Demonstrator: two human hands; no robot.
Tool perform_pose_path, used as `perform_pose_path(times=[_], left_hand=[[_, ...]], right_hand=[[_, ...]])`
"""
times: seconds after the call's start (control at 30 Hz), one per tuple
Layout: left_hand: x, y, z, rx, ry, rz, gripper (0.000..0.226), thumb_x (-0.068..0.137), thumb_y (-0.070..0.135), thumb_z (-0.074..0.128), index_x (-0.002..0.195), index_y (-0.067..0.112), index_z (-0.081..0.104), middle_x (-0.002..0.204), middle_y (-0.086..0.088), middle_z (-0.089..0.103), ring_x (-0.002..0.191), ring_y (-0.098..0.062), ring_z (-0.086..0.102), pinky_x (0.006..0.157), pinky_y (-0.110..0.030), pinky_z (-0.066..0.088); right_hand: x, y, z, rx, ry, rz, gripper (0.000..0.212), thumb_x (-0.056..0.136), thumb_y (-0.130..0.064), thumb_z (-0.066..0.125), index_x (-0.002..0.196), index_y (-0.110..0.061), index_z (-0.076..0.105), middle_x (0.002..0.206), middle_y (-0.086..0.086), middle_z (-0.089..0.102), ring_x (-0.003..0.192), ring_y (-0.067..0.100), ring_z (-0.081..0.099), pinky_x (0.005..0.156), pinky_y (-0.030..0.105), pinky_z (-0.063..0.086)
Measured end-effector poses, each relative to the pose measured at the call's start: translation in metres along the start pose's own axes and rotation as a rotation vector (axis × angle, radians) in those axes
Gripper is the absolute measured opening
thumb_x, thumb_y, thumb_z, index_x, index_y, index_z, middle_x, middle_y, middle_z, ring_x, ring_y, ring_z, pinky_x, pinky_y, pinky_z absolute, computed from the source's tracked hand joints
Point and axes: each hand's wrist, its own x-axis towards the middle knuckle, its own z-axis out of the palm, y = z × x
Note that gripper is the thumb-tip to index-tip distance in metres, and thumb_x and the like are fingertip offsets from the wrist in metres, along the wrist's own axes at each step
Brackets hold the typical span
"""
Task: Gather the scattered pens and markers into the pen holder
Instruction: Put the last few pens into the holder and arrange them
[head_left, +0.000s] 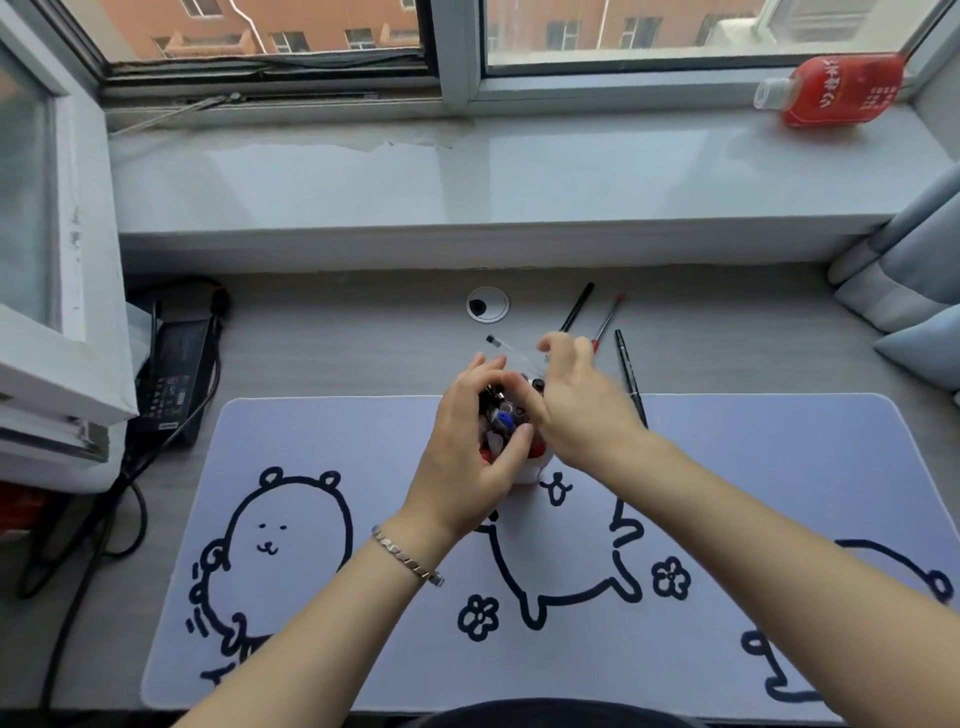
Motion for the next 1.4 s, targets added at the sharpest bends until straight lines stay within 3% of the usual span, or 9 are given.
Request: perform_pose_path(times=[0.13, 0.2, 0.4, 0.67, 0.77, 0.9, 1.03, 1.23, 1.4], left_hand=[[0.002, 0.005, -0.002, 0.191, 0.013, 0.076, 0.049, 0.078, 0.037, 0.049, 0.126, 0.028, 0.039, 0.132, 0.002, 0.047, 0.134, -0.014, 0.031, 0.109, -0.030, 0.028], [0.007, 0.009, -0.002, 0.298, 0.020, 0.153, 0.041, 0.080, 0.035, 0.050, 0.121, 0.031, 0.047, 0.130, -0.003, 0.052, 0.131, -0.018, 0.035, 0.106, -0.039, 0.031], [0.018, 0.005, 0.005, 0.465, 0.005, 0.313, 0.022, 0.085, 0.023, 0.048, 0.093, 0.017, 0.068, 0.115, -0.002, 0.066, 0.124, -0.022, 0.048, 0.103, -0.053, 0.032], [0.027, 0.013, 0.002, 0.547, -0.076, 0.255, 0.034, 0.083, 0.025, 0.042, 0.111, 0.021, 0.061, 0.099, 0.000, 0.063, 0.099, -0.019, 0.049, 0.085, -0.041, 0.040], [0.033, 0.018, -0.002, 0.521, -0.151, 0.199, 0.036, 0.080, 0.031, 0.039, 0.108, 0.020, 0.060, 0.111, 0.002, 0.062, 0.104, -0.023, 0.052, 0.084, -0.039, 0.040], [0.039, 0.016, -0.005, 0.361, -0.181, 0.162, 0.028, 0.082, 0.020, 0.043, 0.099, 0.010, 0.063, 0.120, -0.007, 0.062, 0.110, -0.023, 0.053, 0.093, -0.022, 0.036], [0.035, 0.016, -0.004, 0.273, -0.093, 0.125, 0.032, 0.080, 0.022, 0.039, 0.088, 0.004, 0.063, 0.107, -0.014, 0.066, 0.104, -0.020, 0.055, 0.086, -0.004, 0.030], [0.025, 0.019, 0.001, 0.319, -0.011, 0.069, 0.036, 0.081, 0.032, 0.039, 0.096, 0.007, 0.060, 0.114, -0.009, 0.065, 0.113, -0.027, 0.054, 0.095, -0.030, 0.042], [0.012, 0.011, 0.002, 0.445, -0.046, 0.077, 0.052, 0.076, 0.049, 0.050, 0.113, 0.014, 0.052, 0.137, -0.005, 0.050, 0.132, -0.022, 0.038, 0.102, -0.032, 0.034]], right_hand=[[-0.010, 0.022, -0.018, 0.424, 0.067, -0.067, 0.055, 0.089, -0.057, 0.020, 0.128, -0.024, 0.039, 0.124, 0.008, 0.046, 0.099, 0.008, 0.054, 0.090, 0.026, 0.042], [-0.015, 0.037, -0.031, 0.588, 0.215, -0.097, 0.035, 0.093, -0.041, 0.024, 0.113, -0.030, 0.050, 0.097, -0.002, 0.055, 0.080, -0.008, 0.048, 0.077, 0.012, 0.038], [-0.042, 0.054, -0.039, 0.946, 0.298, -0.030, 0.022, 0.091, -0.032, 0.038, 0.097, -0.047, 0.054, 0.074, -0.001, 0.049, 0.079, 0.014, 0.055, 0.081, 0.030, 0.047], [-0.048, 0.033, -0.018, 0.953, 0.407, -0.124, 0.021, 0.090, -0.007, 0.051, 0.091, -0.028, 0.053, 0.095, 0.006, 0.061, 0.086, 0.016, 0.068, 0.076, 0.026, 0.054], [-0.045, 0.028, -0.010, 0.990, 0.456, -0.184, 0.040, 0.086, -0.008, 0.054, 0.109, -0.040, 0.045, 0.090, -0.001, 0.058, 0.085, 0.017, 0.069, 0.078, 0.034, 0.056], [-0.034, 0.030, 0.008, 0.919, 0.477, -0.275, 0.065, 0.084, 0.000, 0.055, 0.126, -0.043, 0.029, 0.088, -0.003, 0.055, 0.082, 0.007, 0.068, 0.074, 0.018, 0.053], [-0.029, 0.034, 0.031, 0.641, 0.439, -0.391, 0.040, 0.086, 0.000, 0.053, 0.122, -0.018, 0.054, 0.103, 0.005, 0.063, 0.099, -0.004, 0.057, 0.087, 0.013, 0.047], [-0.048, 0.041, 0.070, 0.221, 0.479, -0.438, 0.038, 0.093, -0.010, 0.038, 0.129, 0.000, 0.044, 0.128, 0.014, 0.055, 0.121, 0.022, 0.045, 0.105, 0.030, 0.035], [-0.031, 0.050, 0.027, 0.660, 0.455, -0.090, 0.030, 0.090, -0.007, 0.042, 0.112, -0.012, 0.061, 0.102, -0.001, 0.062, 0.095, 0.010, 0.055, 0.086, 0.019, 0.042]])
